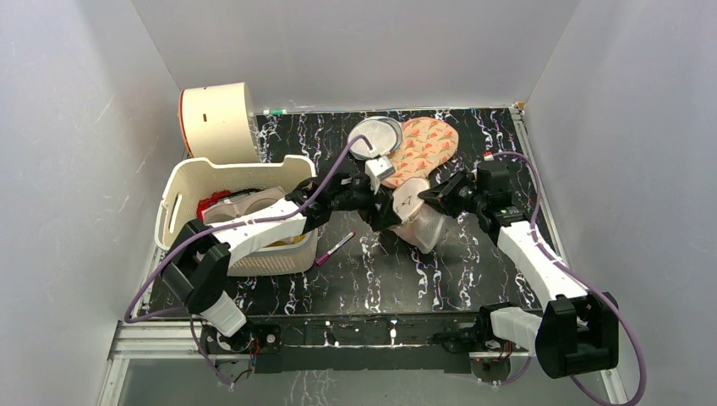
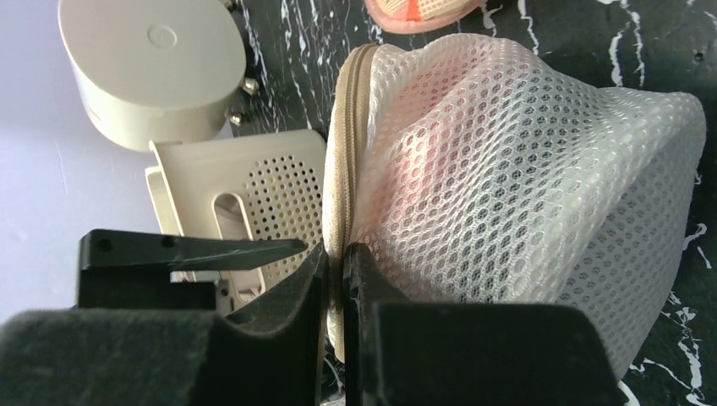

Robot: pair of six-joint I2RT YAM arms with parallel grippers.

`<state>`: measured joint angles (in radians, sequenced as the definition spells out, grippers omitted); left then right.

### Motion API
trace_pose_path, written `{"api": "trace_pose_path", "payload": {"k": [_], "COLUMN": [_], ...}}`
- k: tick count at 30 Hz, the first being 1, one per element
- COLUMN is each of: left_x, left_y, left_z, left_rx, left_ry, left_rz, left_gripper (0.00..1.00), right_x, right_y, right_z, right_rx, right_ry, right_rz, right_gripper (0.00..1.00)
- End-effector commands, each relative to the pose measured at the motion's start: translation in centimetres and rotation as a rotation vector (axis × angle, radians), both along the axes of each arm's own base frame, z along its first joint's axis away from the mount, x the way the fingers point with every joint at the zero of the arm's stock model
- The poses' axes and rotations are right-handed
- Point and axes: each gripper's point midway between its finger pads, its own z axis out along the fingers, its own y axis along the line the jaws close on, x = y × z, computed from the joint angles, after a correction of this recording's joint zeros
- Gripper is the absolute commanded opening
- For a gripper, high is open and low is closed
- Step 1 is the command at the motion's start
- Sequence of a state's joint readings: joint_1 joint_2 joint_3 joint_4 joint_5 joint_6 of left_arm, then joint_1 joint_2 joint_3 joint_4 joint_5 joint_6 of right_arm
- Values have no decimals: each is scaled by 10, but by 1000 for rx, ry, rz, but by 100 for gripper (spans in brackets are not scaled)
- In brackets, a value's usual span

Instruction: Unzip the laundry bag and remove the bra

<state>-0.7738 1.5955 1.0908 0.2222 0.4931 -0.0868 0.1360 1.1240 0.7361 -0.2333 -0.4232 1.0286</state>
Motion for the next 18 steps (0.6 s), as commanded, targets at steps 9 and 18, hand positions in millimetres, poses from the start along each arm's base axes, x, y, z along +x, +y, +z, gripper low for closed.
{"api": "trace_pose_path", "payload": {"k": [9,18], "left_x": [-18,-19], "left_y": [0,-18], "left_z": [-35,-34], "left_rx": [97,40], "left_ry": [-197,-121], "left_rz": [-151,-91], "left_gripper": [59,52], "right_x": [0,-5], "right_y": [21,27], "right_z": [37,42], "right_rx": [6,2], "right_ry": [-184,-213], "right_rz": [186,204], "right_gripper": [3,3]}}
